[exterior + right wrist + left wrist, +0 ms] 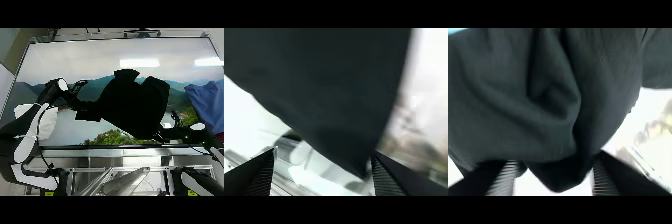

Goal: Fold the shirts.

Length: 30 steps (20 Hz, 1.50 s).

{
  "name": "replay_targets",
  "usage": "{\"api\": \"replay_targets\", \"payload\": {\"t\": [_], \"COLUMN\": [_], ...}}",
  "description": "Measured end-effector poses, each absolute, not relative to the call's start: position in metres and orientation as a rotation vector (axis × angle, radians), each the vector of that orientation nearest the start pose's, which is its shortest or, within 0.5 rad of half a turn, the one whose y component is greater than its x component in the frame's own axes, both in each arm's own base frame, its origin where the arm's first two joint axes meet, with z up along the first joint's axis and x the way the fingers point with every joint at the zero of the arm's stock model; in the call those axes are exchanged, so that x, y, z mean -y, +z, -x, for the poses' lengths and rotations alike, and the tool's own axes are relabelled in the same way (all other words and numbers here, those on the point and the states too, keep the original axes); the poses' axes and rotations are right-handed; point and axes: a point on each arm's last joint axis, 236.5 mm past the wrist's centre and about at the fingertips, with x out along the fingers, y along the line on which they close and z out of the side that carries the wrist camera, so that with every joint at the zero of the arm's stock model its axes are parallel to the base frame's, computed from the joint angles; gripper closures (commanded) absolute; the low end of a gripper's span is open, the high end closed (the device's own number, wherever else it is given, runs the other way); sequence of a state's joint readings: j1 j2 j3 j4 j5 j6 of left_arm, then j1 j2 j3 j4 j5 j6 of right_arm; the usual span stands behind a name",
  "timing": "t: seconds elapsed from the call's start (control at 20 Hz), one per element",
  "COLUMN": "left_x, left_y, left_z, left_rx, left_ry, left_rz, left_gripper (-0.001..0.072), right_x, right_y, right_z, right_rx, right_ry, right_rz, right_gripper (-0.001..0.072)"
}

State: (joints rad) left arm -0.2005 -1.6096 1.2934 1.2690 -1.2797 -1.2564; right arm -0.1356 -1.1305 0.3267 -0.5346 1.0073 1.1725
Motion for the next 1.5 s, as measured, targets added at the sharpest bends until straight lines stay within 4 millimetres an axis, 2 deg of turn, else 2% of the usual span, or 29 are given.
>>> {"api": "replay_targets", "payload": {"t": [0.05, 0.1, 0.2, 0.25, 0.3, 0.35, 0.45, 0.55, 0.65, 0.7, 0.75, 0.85, 0.9, 1.0, 1.05, 1.1, 1.15, 1.2, 1.25, 1.35, 1.4, 1.5], "left_x": [0.143, 0.144, 0.145, 0.145, 0.144, 0.144, 0.141, 0.138, 0.146, 0.152, 0.159, 0.170, 0.171, 0.167, 0.161, 0.155, 0.148, 0.141, 0.135, 0.129, 0.128, 0.130], "left_y": [-0.071, -0.071, -0.071, -0.071, -0.071, -0.069, -0.056, -0.027, 0.023, 0.054, 0.095, 0.191, 0.248, 0.346, 0.394, 0.434, 0.470, 0.497, 0.516, 0.541, 0.545, 0.535], "left_z": [-0.365, -0.367, -0.369, -0.370, -0.371, -0.373, -0.379, -0.390, -0.398, -0.402, -0.406, -0.404, -0.394, -0.359, -0.333, -0.305, -0.275, -0.247, -0.227, -0.201, -0.199, -0.216], "left_rx": [-1.533, -1.525, -1.515, -1.511, -1.507, -1.502, -1.494, -1.464, -1.392, -1.324, -1.226, -0.977, -0.823, -0.550, -0.406, -0.276, -0.146, -0.030, 0.059, 0.179, 0.198, 0.149], "left_ry": [-0.557, -0.555, -0.554, -0.553, -0.551, -0.552, -0.560, -0.583, -0.663, -0.720, -0.802, -0.992, -1.102, -1.297, -1.390, -1.472, -1.537, -1.576, -1.578, -1.513, -1.447, -1.294], "left_rz": [-0.107, -0.112, -0.115, -0.115, -0.118, -0.119, -0.121, -0.063, 0.095, 0.196, 0.307, 0.503, 0.588, 0.690, 0.721, 0.733, 0.730, 0.711, 0.686, 0.624, 0.595, 0.549], "left_gripper": [0.0677, 0.0677, 0.0677, 0.0677, 0.0678, 0.0678, 0.0679, 0.0678, 0.0679, 0.0679, 0.0679, 0.0679, 0.0679, 0.0679, 0.0679, 0.0679, 0.0679, 0.0679, 0.0679, 0.0678, 0.0678, 0.0677], "right_x": [-0.148, -0.152, -0.164, -0.169, -0.171, -0.173, -0.179, -0.175, -0.163, -0.150, -0.140, -0.117, -0.109, -0.108, -0.113, -0.122, -0.130, -0.138, -0.145, -0.147, -0.144, -0.134], "right_y": [-0.105, -0.109, -0.111, -0.111, -0.112, -0.111, -0.095, -0.065, -0.012, 0.028, 0.062, 0.163, 0.219, 0.326, 0.370, 0.418, 0.450, 0.479, 0.500, 0.519, 0.520, 0.513], "right_z": [-0.223, -0.223, -0.222, -0.223, -0.224, -0.227, -0.239, -0.263, -0.293, -0.313, -0.324, -0.340, -0.338, -0.313, -0.295, -0.270, -0.248, -0.227, -0.210, -0.197, -0.199, -0.211], "right_rx": [-1.449, -1.455, -1.463, -1.460, -1.454, -1.440, -1.396, -1.309, -1.171, -1.061, -0.977, -0.733, -0.600, -0.359, -0.260, -0.147, -0.068, 0.007, 0.062, 0.104, 0.100, 0.058], "right_ry": [0.325, 0.322, 0.345, 0.355, 0.364, 0.375, 0.433, 0.494, 0.573, 0.611, 0.639, 0.703, 0.734, 0.809, 0.842, 0.874, 0.889, 0.888, 0.870, 0.799, 0.763, 0.721], "right_rz": [-0.956, -0.955, -0.963, -0.967, -0.957, -0.956, -0.967, -0.966, -0.950, -0.923, -0.892, -0.813, -0.753, -0.626, -0.563, -0.477, -0.399, -0.315, -0.245, -0.162, -0.144, -0.148], "right_gripper": [0.0397, 0.0467, 0.0483, 0.0630, 0.0693, 0.0693, 0.0694, 0.0694, 0.0694, 0.0694, 0.0694, 0.0694, 0.0694, 0.0694, 0.0694, 0.0694, 0.0694, 0.0695, 0.0694, 0.0694, 0.0695, 0.0694]}}
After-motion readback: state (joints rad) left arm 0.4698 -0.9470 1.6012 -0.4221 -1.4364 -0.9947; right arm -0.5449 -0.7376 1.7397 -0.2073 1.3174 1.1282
